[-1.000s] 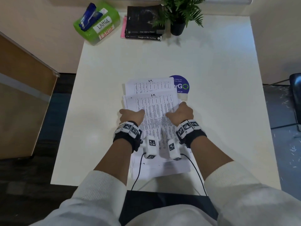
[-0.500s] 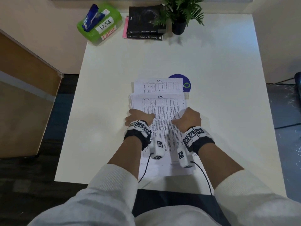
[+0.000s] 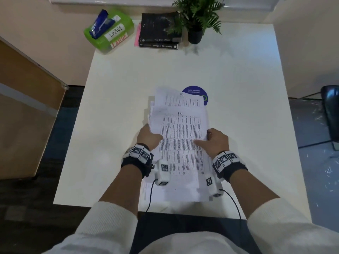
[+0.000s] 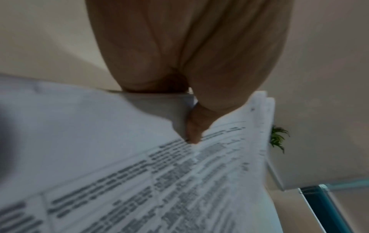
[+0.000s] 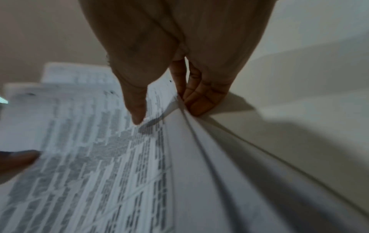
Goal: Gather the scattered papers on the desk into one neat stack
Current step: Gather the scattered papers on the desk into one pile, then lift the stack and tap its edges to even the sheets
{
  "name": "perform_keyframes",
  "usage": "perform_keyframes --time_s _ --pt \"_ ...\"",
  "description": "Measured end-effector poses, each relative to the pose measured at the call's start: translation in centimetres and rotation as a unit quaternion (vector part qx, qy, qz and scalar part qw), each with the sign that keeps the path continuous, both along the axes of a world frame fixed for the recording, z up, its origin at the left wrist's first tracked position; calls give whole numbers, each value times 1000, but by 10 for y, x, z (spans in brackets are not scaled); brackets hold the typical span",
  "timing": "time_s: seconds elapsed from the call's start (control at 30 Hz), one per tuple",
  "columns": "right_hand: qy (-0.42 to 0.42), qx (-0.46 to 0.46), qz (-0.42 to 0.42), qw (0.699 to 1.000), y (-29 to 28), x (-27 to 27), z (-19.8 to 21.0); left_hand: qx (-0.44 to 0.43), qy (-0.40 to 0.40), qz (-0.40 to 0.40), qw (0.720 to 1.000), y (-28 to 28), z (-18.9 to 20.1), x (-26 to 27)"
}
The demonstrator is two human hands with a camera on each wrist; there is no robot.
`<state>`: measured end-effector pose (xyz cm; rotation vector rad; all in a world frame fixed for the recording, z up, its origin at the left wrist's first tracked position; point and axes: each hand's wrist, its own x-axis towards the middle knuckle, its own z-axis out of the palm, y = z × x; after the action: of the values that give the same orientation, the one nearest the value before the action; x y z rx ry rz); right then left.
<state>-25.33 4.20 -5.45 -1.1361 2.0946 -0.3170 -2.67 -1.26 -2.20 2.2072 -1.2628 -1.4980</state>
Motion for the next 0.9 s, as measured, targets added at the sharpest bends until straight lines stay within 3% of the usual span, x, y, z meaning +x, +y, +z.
perform_keyframes --time_s 0.13,0.23,0.3,0.47,0.6,0.77,0.9 --pt "-111 -22 -65 991 21 -26 4 -113 116 -32 986 15 22 2" --pt "-239 -80 -126 959 17 -39 32 -169 206 -36 963 9 58 4" --pt "-285 -136 -106 943 8 -39 60 -203 246 -45 947 1 89 -4" --pt "-266 -306 -67 912 -16 -31 132 -359 224 -12 906 -21 140 -43" --pt "-183 -350 -73 916 -24 -30 166 -423 216 19 880 -21 149 -62" --pt "-242 -410 -115 872 -18 -36 174 -454 248 14 856 -18 151 -66" --pt "-285 -426 -137 847 -3 -42 143 -430 285 48 856 -8 126 -60"
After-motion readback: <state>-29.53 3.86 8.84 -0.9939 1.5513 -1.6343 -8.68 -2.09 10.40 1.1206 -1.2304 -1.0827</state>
